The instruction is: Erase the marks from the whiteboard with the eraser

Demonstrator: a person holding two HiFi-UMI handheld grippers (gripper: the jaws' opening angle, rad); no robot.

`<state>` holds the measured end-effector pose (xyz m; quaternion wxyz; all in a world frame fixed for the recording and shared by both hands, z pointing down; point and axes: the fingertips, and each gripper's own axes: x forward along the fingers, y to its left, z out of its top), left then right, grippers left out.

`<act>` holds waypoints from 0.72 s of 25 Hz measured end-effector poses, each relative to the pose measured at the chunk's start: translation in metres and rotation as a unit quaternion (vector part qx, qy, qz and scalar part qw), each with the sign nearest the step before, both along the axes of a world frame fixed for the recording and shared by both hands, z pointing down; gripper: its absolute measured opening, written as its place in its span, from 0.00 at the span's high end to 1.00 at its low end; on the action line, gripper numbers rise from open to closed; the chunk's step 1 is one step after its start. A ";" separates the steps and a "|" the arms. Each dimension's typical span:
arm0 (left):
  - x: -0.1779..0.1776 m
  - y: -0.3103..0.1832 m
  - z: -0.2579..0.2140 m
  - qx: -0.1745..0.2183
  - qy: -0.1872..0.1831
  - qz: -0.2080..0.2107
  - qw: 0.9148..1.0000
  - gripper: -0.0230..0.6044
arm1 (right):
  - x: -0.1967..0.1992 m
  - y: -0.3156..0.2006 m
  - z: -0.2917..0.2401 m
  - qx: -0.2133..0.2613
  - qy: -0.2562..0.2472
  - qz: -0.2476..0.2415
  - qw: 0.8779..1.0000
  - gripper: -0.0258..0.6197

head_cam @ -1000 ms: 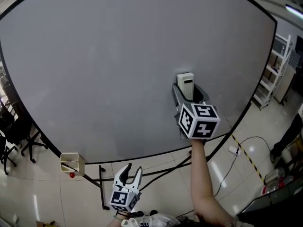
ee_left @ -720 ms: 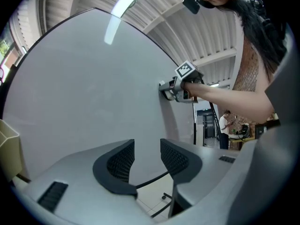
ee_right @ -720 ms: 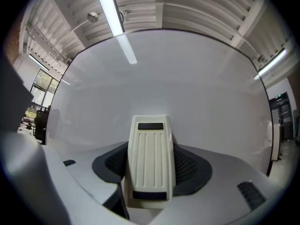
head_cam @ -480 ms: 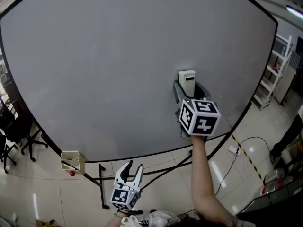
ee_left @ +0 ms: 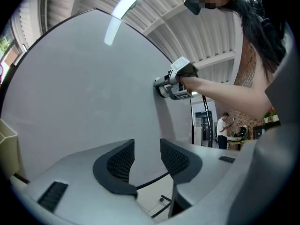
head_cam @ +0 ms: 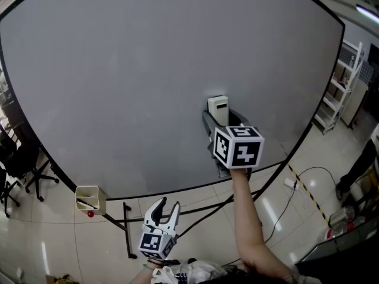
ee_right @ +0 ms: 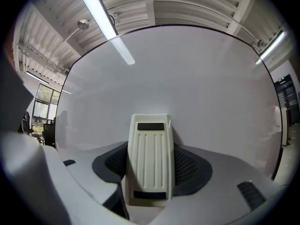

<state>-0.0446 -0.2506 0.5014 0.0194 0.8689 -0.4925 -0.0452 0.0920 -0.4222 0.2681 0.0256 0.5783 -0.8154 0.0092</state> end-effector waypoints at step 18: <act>-0.024 0.006 0.002 -0.011 0.013 -0.022 1.000 0.72 | -0.027 0.005 0.139 -0.146 0.081 0.001 0.986 0.54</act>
